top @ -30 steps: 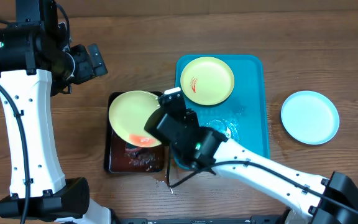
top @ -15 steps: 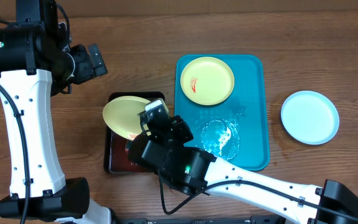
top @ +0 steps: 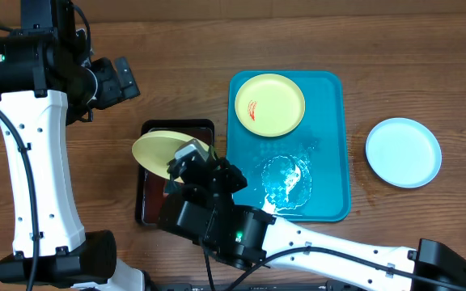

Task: Clean dirty plates on tray and stack at the side
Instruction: 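Lift the yellow plate with the right gripper and tilt it over the brown tray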

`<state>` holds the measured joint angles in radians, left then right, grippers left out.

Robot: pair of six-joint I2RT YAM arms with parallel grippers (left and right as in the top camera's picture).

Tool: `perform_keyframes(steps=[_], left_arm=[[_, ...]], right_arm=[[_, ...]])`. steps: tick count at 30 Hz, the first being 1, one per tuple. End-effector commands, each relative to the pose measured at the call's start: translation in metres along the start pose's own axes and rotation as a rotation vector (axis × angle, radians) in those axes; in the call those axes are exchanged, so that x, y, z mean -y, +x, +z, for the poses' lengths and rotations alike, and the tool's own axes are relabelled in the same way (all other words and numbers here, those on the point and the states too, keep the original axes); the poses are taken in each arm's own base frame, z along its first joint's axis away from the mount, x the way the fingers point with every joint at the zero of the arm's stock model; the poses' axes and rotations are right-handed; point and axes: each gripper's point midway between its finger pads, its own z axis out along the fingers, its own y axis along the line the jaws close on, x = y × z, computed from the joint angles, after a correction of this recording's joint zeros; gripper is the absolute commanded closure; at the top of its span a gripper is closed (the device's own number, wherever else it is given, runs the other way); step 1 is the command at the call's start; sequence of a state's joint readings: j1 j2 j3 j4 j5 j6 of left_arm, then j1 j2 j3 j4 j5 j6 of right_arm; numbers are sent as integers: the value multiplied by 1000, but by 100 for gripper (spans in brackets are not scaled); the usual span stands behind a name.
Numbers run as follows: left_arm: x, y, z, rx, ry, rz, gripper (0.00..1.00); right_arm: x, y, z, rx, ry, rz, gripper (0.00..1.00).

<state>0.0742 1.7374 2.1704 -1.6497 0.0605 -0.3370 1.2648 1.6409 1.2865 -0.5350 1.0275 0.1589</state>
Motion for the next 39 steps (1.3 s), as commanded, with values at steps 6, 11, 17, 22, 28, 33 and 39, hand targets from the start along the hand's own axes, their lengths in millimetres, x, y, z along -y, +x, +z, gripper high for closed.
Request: perform_keyframes(steps=[6,11,17,22,28,33,39], left_arm=[[1,-3,-7,23,14,13,0],[1,-3,-7,23,14,14,0],[1,-3,-7,23,14,14,0],[1,-3,-7,23,14,14,0],[1,-3,-7,23,14,14,0],[1,-3,-7,23,14,14,0],[1,-3,-7,23,14,14,0]], right_arm=[[12,-23,-16,66,65,-37,96],[13,-24,-16,68,68,-34,96],[28,-30,-18,94,160,-9,96],[33,-31,-19,99,191,-7,96],[33,-32,-19,103,190,1,96],[33,-33,-19,105,189,6,96],[33,-33,-19,105,190,7,96]])
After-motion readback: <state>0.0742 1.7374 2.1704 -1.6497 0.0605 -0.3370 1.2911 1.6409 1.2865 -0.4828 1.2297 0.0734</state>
